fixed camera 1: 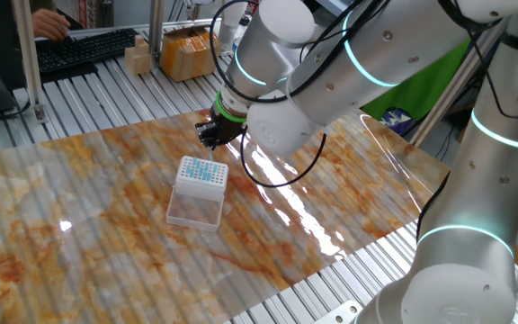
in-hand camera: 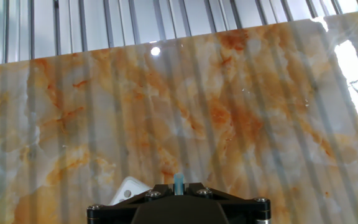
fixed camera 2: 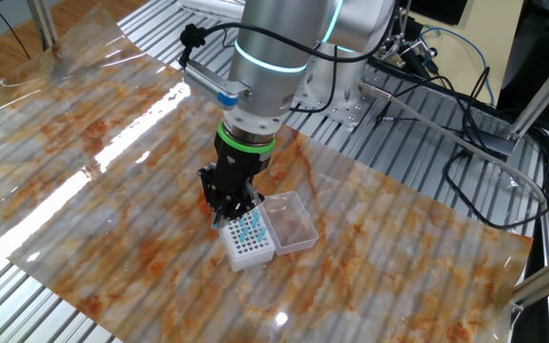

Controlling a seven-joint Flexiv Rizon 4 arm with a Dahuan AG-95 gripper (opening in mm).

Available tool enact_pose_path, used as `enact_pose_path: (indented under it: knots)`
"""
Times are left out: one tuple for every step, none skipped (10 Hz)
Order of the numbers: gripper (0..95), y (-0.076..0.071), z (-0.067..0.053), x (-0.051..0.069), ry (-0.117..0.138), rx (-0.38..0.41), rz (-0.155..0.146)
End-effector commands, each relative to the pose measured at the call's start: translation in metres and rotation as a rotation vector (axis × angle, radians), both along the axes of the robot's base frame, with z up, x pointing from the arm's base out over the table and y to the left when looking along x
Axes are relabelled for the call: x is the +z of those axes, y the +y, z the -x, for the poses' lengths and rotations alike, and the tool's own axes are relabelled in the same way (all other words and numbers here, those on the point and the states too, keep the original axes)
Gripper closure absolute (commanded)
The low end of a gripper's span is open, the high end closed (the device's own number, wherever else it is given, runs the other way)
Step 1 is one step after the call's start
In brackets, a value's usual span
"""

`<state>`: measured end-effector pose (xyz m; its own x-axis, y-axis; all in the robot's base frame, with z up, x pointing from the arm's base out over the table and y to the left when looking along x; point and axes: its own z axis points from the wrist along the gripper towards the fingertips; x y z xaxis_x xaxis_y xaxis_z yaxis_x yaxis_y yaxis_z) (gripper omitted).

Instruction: Insert a medium pipette tip into the holder for medium pipette tips

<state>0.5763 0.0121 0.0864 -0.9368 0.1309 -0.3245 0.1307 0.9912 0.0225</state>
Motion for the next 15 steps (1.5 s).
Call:
enact_pose_path:
  knots:
    - [95.0,0.001,0.001,0.0,0.002,0.003,-0.009]
    - [95.0,0.001,0.002,0.0,0.007,0.005,-0.01]
    - [95.0,0.002,0.002,0.0,0.008,0.004,-0.013]
    - [95.0,0.002,0.002,0.0,0.009,0.004,-0.014]
    - [95.0,0.002,0.003,0.0,0.009,0.003,-0.014]
    - [95.0,0.003,0.003,0.001,0.01,0.003,-0.016]
    - [95.0,0.004,0.004,0.001,0.012,0.002,-0.017]
    - [95.0,0.004,0.005,0.001,0.015,0.0,-0.018]
    - [95.0,0.005,0.005,0.002,0.016,0.0,-0.018]
    - [95.0,0.005,0.006,0.002,0.019,0.0,-0.018]
    - [95.0,0.006,0.007,0.003,0.026,0.001,-0.017]
    - [95.0,0.007,0.008,0.003,0.027,-0.001,-0.018]
    - [95.0,0.008,0.01,0.003,0.026,0.0,-0.016]
    - [95.0,0.009,0.012,0.003,0.021,0.001,-0.014]
    - [95.0,0.01,0.013,0.003,0.019,0.0,-0.014]
